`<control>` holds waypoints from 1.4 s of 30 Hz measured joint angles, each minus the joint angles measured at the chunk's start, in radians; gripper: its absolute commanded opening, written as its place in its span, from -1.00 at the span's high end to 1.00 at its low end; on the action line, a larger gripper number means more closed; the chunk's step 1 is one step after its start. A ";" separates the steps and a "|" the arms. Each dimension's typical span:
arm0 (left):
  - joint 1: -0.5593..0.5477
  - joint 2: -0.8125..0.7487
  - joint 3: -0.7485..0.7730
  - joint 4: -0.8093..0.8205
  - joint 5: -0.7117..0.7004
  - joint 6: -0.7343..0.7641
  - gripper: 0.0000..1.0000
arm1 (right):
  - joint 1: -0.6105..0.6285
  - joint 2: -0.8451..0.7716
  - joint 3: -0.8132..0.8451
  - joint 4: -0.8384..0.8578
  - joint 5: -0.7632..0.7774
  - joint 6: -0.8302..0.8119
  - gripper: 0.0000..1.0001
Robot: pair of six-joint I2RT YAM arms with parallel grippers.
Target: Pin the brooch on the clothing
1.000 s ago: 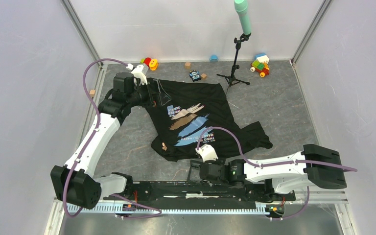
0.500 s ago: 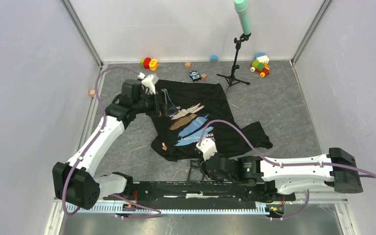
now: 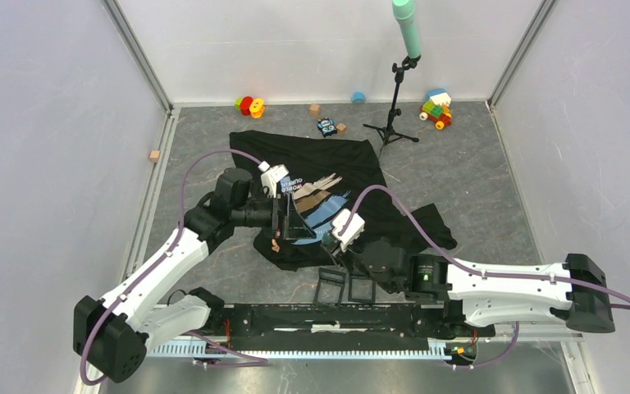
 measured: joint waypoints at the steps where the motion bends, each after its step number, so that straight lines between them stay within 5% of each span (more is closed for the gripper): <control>1: -0.004 -0.011 -0.016 0.022 0.015 -0.022 -0.56 | 0.000 -0.012 -0.008 0.036 0.002 -0.027 0.30; 5: -0.033 -0.041 -0.092 0.146 0.056 -0.138 -0.36 | 0.000 -0.042 -0.045 0.137 -0.001 -0.106 0.29; 15: -0.080 -0.029 -0.116 0.280 0.064 -0.255 -0.22 | 0.000 -0.043 -0.062 0.190 -0.029 -0.187 0.29; 20: -0.101 -0.009 -0.116 0.316 0.062 -0.273 0.20 | -0.001 -0.039 -0.062 0.176 -0.035 -0.203 0.29; 27: -0.122 0.009 -0.116 0.330 0.056 -0.283 0.46 | -0.002 -0.020 -0.062 0.175 -0.054 -0.213 0.29; 31: -0.127 0.021 -0.116 0.338 0.052 -0.287 0.84 | -0.002 -0.017 -0.062 0.176 -0.061 -0.214 0.28; 37: -0.128 0.026 -0.116 0.338 0.027 -0.286 0.96 | -0.003 -0.016 -0.062 0.176 -0.052 -0.209 -0.40; 42: -0.132 0.024 -0.116 0.336 -0.003 -0.262 0.96 | -0.030 -0.032 -0.063 0.173 -0.082 -0.185 -0.74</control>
